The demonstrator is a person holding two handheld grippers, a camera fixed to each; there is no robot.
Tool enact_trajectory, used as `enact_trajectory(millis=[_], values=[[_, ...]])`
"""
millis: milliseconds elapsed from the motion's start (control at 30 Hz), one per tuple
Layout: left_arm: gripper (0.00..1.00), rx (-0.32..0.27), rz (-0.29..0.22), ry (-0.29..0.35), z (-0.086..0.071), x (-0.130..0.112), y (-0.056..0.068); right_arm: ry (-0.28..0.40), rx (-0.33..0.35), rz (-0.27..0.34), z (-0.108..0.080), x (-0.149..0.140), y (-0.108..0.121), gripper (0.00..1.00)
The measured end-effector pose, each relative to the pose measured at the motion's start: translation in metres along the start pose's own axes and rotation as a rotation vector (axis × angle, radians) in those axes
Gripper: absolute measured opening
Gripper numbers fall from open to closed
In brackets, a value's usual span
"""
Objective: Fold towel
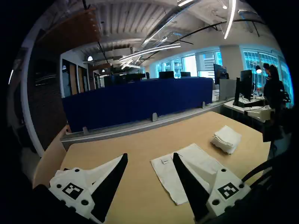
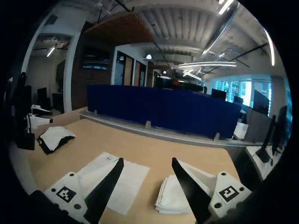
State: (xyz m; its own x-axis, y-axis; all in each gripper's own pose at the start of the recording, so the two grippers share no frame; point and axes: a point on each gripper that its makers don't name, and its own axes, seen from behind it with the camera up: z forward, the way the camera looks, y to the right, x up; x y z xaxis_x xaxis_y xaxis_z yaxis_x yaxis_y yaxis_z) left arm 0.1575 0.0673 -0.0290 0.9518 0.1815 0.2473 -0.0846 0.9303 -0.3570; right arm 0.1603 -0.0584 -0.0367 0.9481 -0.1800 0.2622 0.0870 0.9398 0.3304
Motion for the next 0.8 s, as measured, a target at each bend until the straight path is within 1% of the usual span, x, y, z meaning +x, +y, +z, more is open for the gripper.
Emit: enact_trajectory(millis=[100, 200, 367, 467, 600, 800], values=[[0.9, -0.025, 0.011, -0.023, 0.001, -0.006, 0.006, -0.021, 0.021, -0.017, -0.001, -0.004, -0.006, 1.0], [0.9, -0.035, 0.023, -0.032, 0.0, -0.009, 0.008, -0.034, 0.039, -0.029, -0.001, -0.007, -0.011, 1.0], [0.9, -0.059, 0.038, -0.047, 0.0, -0.012, 0.014, -0.065, 0.065, -0.032, -0.001, -0.014, -0.018, 1.0], [0.9, -0.083, 0.047, -0.065, 0.002, -0.018, 0.019, -0.099, 0.093, -0.042, 0.0, -0.024, -0.023, 1.0], [0.9, -0.116, 0.058, -0.101, 0.005, -0.033, 0.026, -0.156, 0.138, -0.071, 0.003, -0.042, -0.032, 1.0], [0.9, -0.155, 0.067, -0.154, 0.014, -0.065, 0.037, -0.21, 0.169, -0.109, 0.013, -0.072, -0.041, 1.0]])
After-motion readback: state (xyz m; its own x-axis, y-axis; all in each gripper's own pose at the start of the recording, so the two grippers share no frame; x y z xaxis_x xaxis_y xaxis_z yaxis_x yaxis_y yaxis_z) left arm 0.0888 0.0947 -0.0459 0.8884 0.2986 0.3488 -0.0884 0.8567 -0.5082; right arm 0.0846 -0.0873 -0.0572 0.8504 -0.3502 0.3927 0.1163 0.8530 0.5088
